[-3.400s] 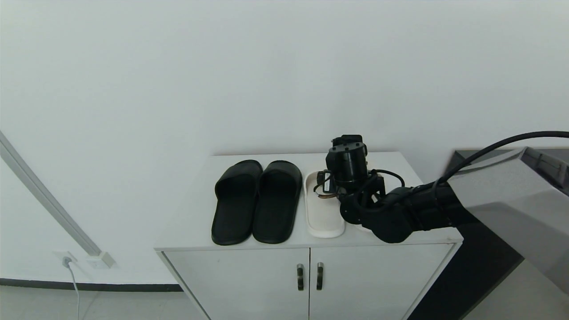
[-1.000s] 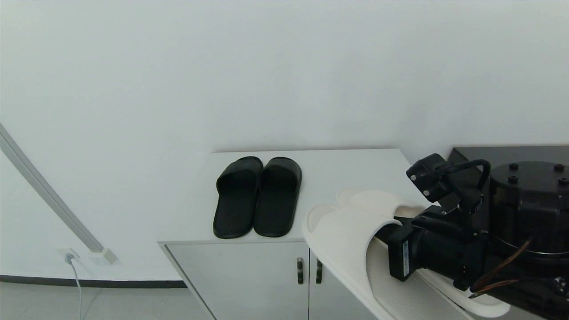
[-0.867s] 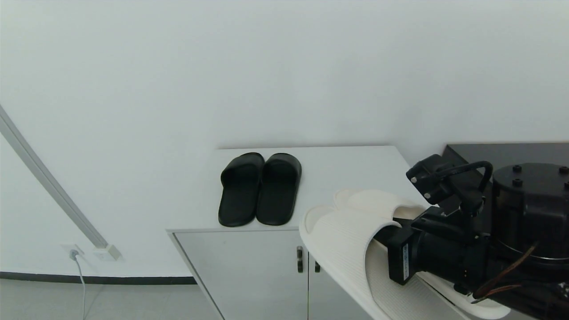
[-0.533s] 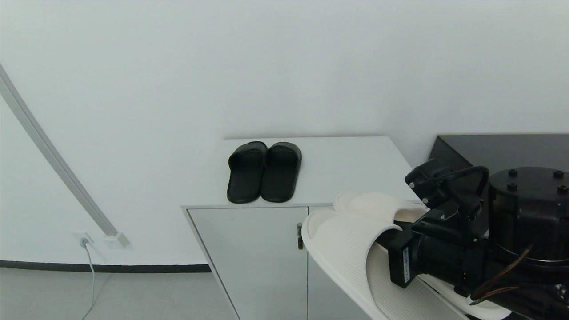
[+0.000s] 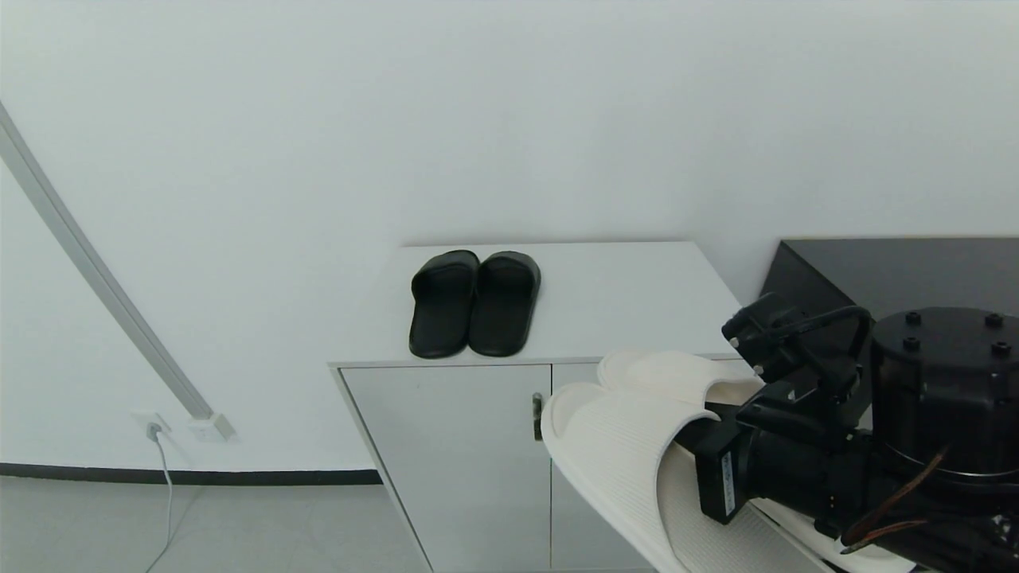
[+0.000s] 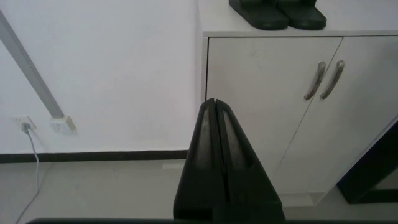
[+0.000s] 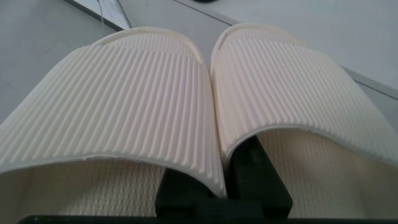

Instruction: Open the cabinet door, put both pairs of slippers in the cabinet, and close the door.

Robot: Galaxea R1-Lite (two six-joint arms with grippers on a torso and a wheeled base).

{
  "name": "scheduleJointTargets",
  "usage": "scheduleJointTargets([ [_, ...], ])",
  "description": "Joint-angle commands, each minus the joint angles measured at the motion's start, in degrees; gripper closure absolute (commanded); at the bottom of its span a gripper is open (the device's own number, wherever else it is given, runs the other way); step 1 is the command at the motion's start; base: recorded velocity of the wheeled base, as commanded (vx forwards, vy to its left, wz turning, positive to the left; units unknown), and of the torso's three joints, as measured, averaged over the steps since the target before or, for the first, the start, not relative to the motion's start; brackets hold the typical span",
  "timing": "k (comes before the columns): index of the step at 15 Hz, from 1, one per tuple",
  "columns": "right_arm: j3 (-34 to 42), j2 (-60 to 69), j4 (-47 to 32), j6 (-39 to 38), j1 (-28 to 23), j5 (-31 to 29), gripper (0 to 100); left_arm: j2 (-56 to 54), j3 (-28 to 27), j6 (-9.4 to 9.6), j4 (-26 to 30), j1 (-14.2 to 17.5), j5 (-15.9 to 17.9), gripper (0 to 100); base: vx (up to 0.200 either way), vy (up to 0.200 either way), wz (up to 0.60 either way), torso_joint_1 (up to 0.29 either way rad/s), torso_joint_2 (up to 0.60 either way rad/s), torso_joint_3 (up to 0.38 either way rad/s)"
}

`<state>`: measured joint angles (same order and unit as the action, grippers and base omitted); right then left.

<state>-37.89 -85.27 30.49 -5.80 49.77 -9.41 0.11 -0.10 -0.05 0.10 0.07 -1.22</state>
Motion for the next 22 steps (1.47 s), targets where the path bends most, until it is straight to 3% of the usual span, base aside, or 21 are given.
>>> scheduleJointTargets([
  [1,0.3,-0.1,0.1,0.0,0.1,0.4,100,0.0,0.0,-0.04,0.0,0.0,0.0,100,0.0,0.0,0.0,0.0,0.0,0.0],
  [7,0.9,0.1,0.1,0.0,0.1,0.6,100,0.0,0.0,-0.04,0.1,0.0,0.4,100,0.0,0.0,0.0,0.0,0.0,0.0],
  [8,1.0,0.1,0.1,0.0,0.1,0.6,100,0.0,0.0,-0.21,0.0,0.0,0.3,0,0.0,0.0,0.0,-0.09,0.22,0.119],
  [22,2.0,0.3,0.1,0.0,0.1,0.7,100,0.0,0.0,-0.57,-0.1,0.0,0.3,0,0.0,0.0,0.0,-0.21,0.51,0.303],
])
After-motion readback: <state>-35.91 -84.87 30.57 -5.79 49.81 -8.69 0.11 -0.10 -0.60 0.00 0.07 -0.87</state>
